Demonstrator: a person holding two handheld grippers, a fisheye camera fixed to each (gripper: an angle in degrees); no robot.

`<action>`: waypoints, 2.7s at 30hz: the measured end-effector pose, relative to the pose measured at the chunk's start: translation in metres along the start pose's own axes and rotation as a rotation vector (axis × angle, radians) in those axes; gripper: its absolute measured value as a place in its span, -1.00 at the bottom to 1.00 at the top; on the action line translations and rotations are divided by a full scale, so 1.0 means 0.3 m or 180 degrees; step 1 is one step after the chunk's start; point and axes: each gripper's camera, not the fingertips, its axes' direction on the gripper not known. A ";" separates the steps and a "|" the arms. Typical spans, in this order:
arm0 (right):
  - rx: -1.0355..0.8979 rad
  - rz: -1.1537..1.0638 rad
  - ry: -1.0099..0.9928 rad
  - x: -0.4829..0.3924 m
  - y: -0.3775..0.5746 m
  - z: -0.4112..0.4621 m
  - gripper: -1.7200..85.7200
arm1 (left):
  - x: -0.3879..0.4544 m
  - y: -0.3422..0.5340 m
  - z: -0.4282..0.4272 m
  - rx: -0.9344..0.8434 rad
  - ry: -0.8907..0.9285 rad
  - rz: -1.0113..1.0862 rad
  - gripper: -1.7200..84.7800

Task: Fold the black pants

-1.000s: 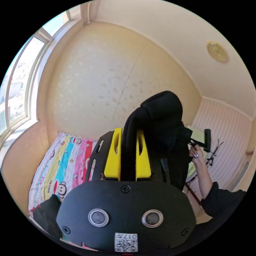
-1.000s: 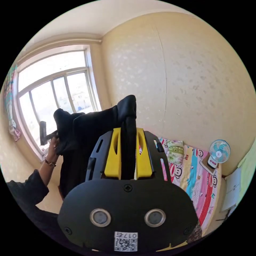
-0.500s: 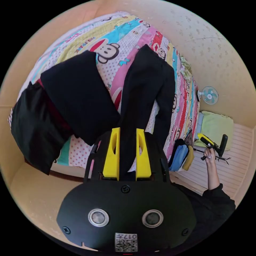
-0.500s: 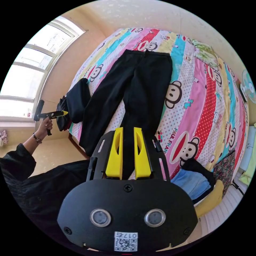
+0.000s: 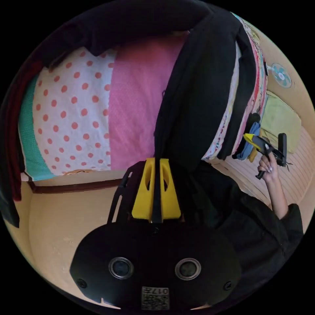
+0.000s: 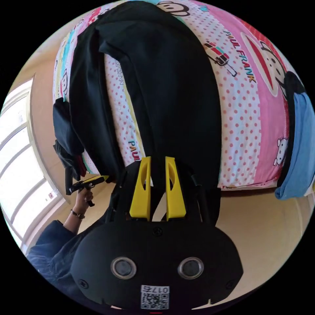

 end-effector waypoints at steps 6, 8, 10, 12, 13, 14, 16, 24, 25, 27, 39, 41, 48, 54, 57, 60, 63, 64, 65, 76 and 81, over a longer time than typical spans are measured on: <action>-0.0170 0.0380 0.0542 0.236 -0.086 -0.015 -0.77 | -0.217 0.203 -0.192 0.0974 0.0362 -0.1087 -0.91; -0.0227 0.0285 0.0685 0.281 -0.121 -0.013 -0.77 | -0.251 0.236 -0.212 0.1113 0.0624 -0.1317 -0.87; -0.0176 0.0240 0.0638 0.304 -0.156 -0.021 -0.77 | -0.213 0.287 -0.245 0.1339 0.0171 -0.1615 -0.78; -0.0095 0.0220 0.0473 0.322 -0.195 -0.032 -0.77 | -0.117 0.307 -0.269 0.1641 -0.0234 -0.1531 -0.71; -0.0068 0.0209 0.0357 0.334 -0.222 -0.036 -0.77 | -0.033 0.289 -0.267 0.1770 -0.0326 -0.1210 -0.69; -0.0058 0.0216 0.0281 0.346 -0.248 -0.037 -0.77 | 0.009 0.269 -0.256 0.1778 -0.0306 -0.1009 -0.69; -0.0049 0.0177 0.0158 0.363 -0.282 -0.038 -0.77 | 0.158 0.141 -0.161 0.1527 -0.0040 -0.0360 -0.69; -0.0040 -0.0042 -0.0160 0.452 -0.391 -0.109 -0.77 | 0.476 -0.265 0.346 0.0309 -0.0685 0.0217 -0.64; -0.0002 -0.0077 -0.0219 0.467 -0.403 -0.132 -0.76 | 0.480 -0.281 0.391 0.0291 -0.0829 0.0081 -0.66; 0.0019 -0.0141 -0.0282 0.491 -0.422 -0.160 -0.76 | 0.473 -0.286 0.429 0.0247 -0.1040 -0.0136 -0.75; -0.0369 -0.0878 -0.0418 0.564 -0.610 -0.155 -0.68 | 0.248 0.031 0.379 0.0979 0.0014 -0.1099 -0.89; -0.0382 -0.0928 -0.0408 0.569 -0.630 -0.169 -0.67 | 0.247 0.045 0.399 0.0917 -0.0073 -0.1248 -0.81; -0.0739 -0.1324 -0.0439 0.573 -0.643 -0.155 -0.70 | 0.411 0.079 0.414 0.1147 0.0110 -0.0851 -0.72; -0.1130 -0.1683 -0.0684 0.570 -0.668 -0.159 -0.86 | 0.599 -0.038 0.440 0.0933 -0.0056 -0.0454 -0.69; -0.1222 -0.1952 -0.1605 0.554 -0.679 -0.255 -0.86 | 0.699 -0.122 0.456 0.0628 -0.0165 -0.0196 -0.61; -0.1166 -0.2384 -0.2018 0.515 -0.689 -0.347 -0.86 | 0.743 -0.168 0.446 0.0409 -0.0130 -0.0276 -0.55; -0.1194 -0.2841 -0.2047 0.475 -0.685 -0.393 -0.88 | 0.760 -0.173 0.424 0.0094 -0.0194 -0.0367 -0.62; -0.1239 -0.3010 -0.2023 0.457 -0.674 -0.400 -0.89 | 0.761 -0.169 0.410 -0.0003 -0.0196 -0.0379 -0.67; -0.1251 -0.3172 -0.1989 0.443 -0.660 -0.407 -0.89 | 0.760 -0.166 0.403 -0.0042 -0.0232 -0.0391 -0.69; -0.0681 -0.2196 -0.1867 0.522 -1.030 -0.640 -0.68 | 0.715 0.008 0.215 0.0384 0.0251 -0.0222 -0.89; 0.0357 -0.1327 -0.1844 0.458 -1.343 -0.837 -0.64 | 0.630 0.106 0.104 0.0715 0.1110 -0.0093 -0.89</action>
